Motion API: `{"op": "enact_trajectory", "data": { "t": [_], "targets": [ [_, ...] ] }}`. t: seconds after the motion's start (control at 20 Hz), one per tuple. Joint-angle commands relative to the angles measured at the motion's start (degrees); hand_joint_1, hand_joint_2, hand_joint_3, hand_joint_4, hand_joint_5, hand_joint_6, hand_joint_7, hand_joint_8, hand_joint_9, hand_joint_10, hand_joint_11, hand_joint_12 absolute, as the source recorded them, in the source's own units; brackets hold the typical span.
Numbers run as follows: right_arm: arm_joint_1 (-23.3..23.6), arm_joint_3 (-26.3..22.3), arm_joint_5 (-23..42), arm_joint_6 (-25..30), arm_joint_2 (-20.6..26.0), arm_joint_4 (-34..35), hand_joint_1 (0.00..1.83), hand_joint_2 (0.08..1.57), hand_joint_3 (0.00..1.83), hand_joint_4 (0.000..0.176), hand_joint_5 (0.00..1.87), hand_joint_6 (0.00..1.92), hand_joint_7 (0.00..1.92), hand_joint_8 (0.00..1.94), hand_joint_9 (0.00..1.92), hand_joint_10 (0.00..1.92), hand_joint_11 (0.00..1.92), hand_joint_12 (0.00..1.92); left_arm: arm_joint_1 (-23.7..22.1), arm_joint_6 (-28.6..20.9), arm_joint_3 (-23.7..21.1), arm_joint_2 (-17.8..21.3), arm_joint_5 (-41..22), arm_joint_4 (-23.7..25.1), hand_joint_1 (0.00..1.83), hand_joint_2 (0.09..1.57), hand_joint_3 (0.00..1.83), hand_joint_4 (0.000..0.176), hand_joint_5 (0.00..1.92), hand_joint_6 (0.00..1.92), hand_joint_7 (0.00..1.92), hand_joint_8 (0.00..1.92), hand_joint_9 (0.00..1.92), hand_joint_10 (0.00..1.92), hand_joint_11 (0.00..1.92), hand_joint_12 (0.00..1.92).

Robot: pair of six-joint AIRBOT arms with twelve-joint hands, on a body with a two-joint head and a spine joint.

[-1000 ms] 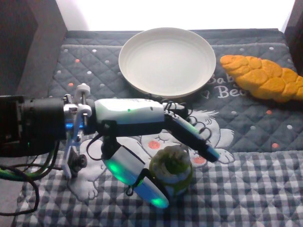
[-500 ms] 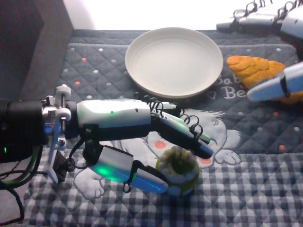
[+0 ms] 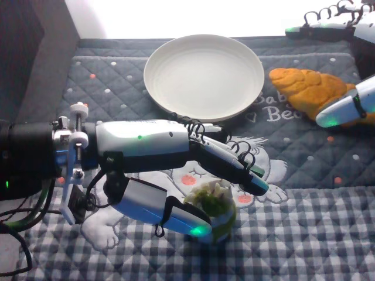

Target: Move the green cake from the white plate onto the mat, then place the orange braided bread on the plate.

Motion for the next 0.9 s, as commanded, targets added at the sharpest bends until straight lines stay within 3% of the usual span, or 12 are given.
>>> {"op": "enact_trajectory", "data": {
  "t": [0.0,0.05,0.1,0.15,0.25,0.4,0.45,0.65,0.75,0.8,0.85],
  "targets": [
    [0.8,0.7,4.7,0.3,0.4,2.2,0.7,0.65,0.0,0.15,0.19,0.0,0.28,0.0,0.22,0.0,0.0,0.78,-0.5,-0.2,-0.4,0.4,-5.9,-3.4,0.8,1.19,0.0,0.0,0.52,0.0,0.44,0.01,0.54,0.06,0.0,1.72],
    [0.8,1.2,3.9,0.3,0.0,2.2,0.64,0.63,0.0,0.149,0.19,0.0,0.26,0.0,0.21,0.01,0.0,0.92,-0.4,-0.2,-0.6,0.6,-5.9,-3.5,0.75,1.19,0.0,0.0,0.54,0.0,0.44,0.0,0.52,0.05,0.0,1.66],
    [0.8,1.5,3.3,0.3,-0.3,2.4,0.62,0.63,0.0,0.147,0.19,0.0,0.27,0.0,0.21,0.01,0.0,0.85,-0.4,-0.2,-0.7,0.7,-5.9,-3.6,0.75,1.2,0.0,0.0,0.54,0.0,0.45,0.01,0.55,0.06,0.0,1.73],
    [0.8,1.8,2.7,0.3,-0.5,2.6,0.62,0.63,0.0,0.136,0.2,0.0,0.31,0.01,0.25,0.01,0.0,0.69,-0.4,-0.1,-0.9,0.8,-5.9,-3.6,0.78,1.21,0.0,0.0,0.53,0.0,0.48,0.01,0.49,0.03,0.0,1.63],
    [0.8,2.4,1.5,0.3,-0.8,2.8,0.62,0.62,0.0,0.133,0.21,0.0,0.33,0.0,0.27,0.01,0.0,0.78,-0.3,-0.1,-1.0,0.9,-6.0,-3.7,0.75,1.22,0.0,0.0,0.54,0.0,0.47,0.0,0.48,0.02,0.0,1.61],
    [0.7,3.1,0.0,0.3,-1.1,3.3,0.64,0.63,0.0,0.154,0.2,0.0,0.33,0.0,0.25,0.0,0.0,0.9,-0.1,0.1,-1.3,1.4,-6.3,-4.2,0.8,1.19,0.0,0.0,0.56,0.0,0.46,0.0,0.48,0.02,0.0,1.55],
    [0.7,3.2,-0.5,0.3,-1.2,3.4,0.66,0.63,0.0,0.153,0.21,0.0,0.34,0.0,0.26,0.0,0.0,0.93,-0.1,0.4,-1.6,1.7,-6.3,-4.4,0.83,1.19,0.0,0.0,0.57,0.0,0.47,0.0,0.49,0.02,0.0,1.54],
    [0.3,3.1,-2.0,0.3,-1.2,3.4,0.68,0.62,0.0,0.136,0.22,0.0,0.4,0.0,0.34,0.01,0.06,0.86,0.5,1.1,-2.0,2.6,-6.4,-5.7,0.83,1.2,0.0,0.0,0.63,0.0,0.41,0.0,0.41,0.01,0.0,1.08],
    [-0.3,3.0,-2.9,0.2,-1.2,3.5,0.69,0.6,0.0,0.128,0.23,0.0,0.41,0.0,0.36,0.0,0.12,0.72,1.2,1.5,-2.3,3.2,-6.7,-6.5,0.93,1.22,0.0,0.0,0.68,0.01,0.45,0.01,0.42,0.01,0.0,1.25],
    [-1.2,3.2,-3.2,0.2,-1.3,3.9,0.69,0.6,0.0,0.126,0.22,0.0,0.39,0.0,0.35,0.0,0.14,0.61,1.3,1.8,-2.5,3.4,-6.8,-6.9,1.04,1.26,0.01,0.0,0.69,1.11,0.54,0.02,0.48,0.05,0.0,1.62],
    [-3.0,3.6,-3.2,0.2,-1.4,6.2,0.71,0.59,0.0,0.133,0.22,0.0,0.39,0.0,0.35,0.0,0.14,0.58,1.3,2.0,-2.5,3.5,-6.8,-7.0,1.02,1.31,0.02,0.0,0.62,1.45,0.64,0.04,0.53,0.08,0.0,1.7]
  ]
}}
